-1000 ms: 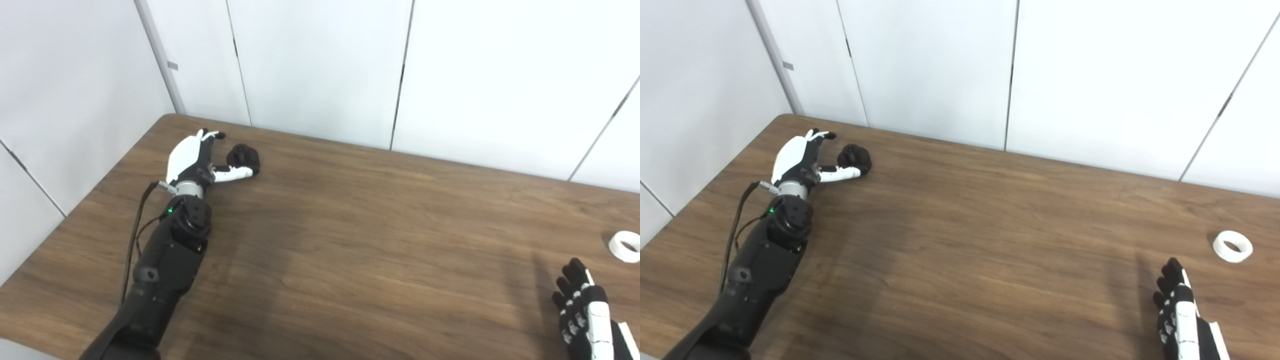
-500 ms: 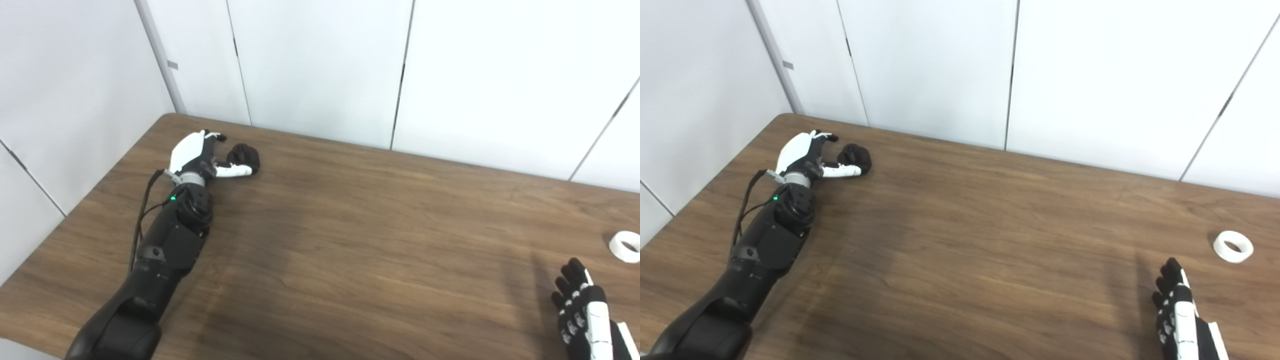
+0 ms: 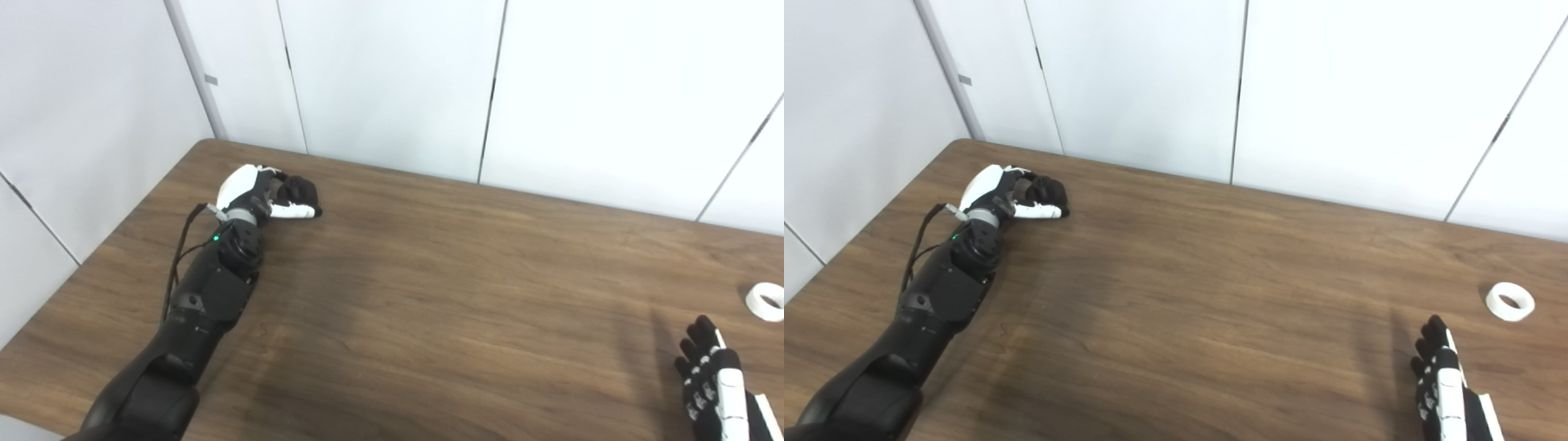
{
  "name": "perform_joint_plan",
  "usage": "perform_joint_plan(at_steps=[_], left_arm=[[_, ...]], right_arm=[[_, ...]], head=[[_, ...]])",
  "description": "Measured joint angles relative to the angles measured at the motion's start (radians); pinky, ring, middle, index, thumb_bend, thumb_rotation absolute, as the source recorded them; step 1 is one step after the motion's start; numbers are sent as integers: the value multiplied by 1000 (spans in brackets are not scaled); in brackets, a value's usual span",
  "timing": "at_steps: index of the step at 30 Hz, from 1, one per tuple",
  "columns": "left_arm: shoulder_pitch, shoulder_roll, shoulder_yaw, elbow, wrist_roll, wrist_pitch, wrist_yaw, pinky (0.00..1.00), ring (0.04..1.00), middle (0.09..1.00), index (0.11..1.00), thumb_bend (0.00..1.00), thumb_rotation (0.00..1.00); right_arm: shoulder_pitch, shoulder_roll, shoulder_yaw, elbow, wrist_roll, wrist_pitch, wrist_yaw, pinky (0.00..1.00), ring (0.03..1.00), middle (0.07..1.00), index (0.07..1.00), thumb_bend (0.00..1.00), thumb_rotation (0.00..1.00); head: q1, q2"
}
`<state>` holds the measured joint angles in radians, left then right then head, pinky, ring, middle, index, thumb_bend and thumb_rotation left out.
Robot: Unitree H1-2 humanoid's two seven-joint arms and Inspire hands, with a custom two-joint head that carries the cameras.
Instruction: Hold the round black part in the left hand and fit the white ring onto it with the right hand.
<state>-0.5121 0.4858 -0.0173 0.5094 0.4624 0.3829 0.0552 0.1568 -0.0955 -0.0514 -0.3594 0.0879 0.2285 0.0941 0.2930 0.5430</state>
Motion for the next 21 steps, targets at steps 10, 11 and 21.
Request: perform_joint_plan(at_steps=[10, 11, 21], left_arm=[[-5, -2, -9, 10, -1, 1, 2, 1000, 1000, 967, 796, 1000, 315], [-6, -2, -9, 11, -1, 1, 3, 1000, 1000, 965, 796, 1000, 315], [-11, -3, -8, 14, -20, 2, 7, 1000, 1000, 961, 794, 985, 278]], right_arm=[[1, 0, 4, -3, 0, 1, -7, 1000, 1000, 1000, 1000, 353, 1000], [1, 0, 4, -3, 0, 1, -7, 1000, 1000, 1000, 1000, 350, 1000], [1, 0, 5, -3, 1, 1, -6, 1000, 1000, 1000, 1000, 355, 1000]], head=[[3, 2], [3, 2], [5, 3]])
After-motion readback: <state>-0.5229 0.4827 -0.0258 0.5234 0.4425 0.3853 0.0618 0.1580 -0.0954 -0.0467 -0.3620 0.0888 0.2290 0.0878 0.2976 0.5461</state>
